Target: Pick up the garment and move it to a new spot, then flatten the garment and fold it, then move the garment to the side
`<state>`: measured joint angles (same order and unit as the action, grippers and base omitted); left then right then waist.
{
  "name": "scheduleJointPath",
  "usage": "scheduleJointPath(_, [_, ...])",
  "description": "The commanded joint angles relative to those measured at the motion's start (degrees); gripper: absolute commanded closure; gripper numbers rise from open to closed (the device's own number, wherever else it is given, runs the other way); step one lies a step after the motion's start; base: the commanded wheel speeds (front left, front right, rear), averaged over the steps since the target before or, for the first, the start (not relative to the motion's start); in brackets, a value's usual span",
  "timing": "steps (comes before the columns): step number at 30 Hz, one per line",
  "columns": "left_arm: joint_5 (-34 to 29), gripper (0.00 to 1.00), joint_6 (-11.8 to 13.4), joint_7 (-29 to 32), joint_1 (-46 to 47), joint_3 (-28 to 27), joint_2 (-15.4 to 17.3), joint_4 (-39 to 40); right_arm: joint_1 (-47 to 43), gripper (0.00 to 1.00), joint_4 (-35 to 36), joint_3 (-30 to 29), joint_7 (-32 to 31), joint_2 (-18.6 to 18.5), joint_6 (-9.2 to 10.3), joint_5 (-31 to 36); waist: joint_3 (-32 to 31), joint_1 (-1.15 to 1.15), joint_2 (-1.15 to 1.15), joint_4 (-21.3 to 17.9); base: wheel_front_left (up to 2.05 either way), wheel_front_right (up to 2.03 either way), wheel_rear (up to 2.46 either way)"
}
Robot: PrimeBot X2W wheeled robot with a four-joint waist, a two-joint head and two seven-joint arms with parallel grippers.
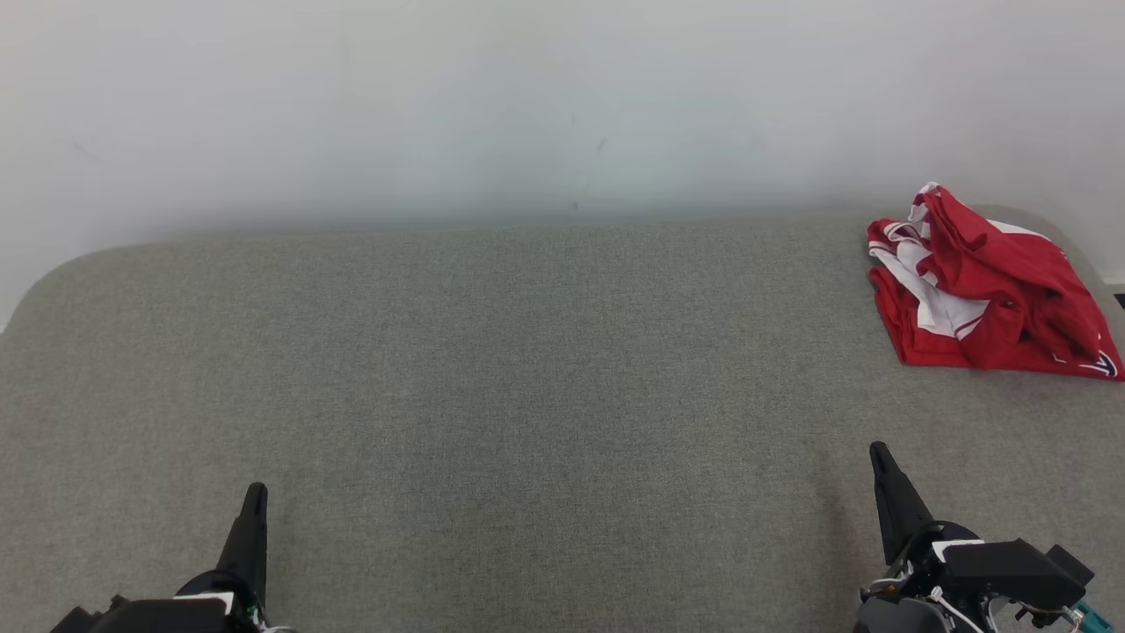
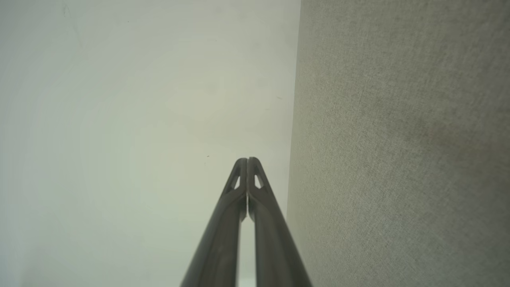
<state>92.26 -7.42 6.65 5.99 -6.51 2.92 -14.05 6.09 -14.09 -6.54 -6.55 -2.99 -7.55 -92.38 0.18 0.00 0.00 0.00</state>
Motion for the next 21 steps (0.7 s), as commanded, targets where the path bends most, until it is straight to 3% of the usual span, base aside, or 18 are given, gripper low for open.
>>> scheduleJointPath(1, [0.3,1.00,-0.2,0.0,0.6,-0.2,-0.1,-0.1,0.3,1.00,0.1,0.0,-0.2,0.2,0.12,-0.1,0.0,0.00,0.00,0.0,0.00,0.00,0.00])
scheduleJointPath(21, [0.3,1.00,-0.2,0.0,0.6,-0.2,-0.1,-0.1,0.3,1.00,0.1,0.0,-0.2,0.2,0.12,-0.1,0.0,0.00,0.00,0.0,0.00,0.00,0.00])
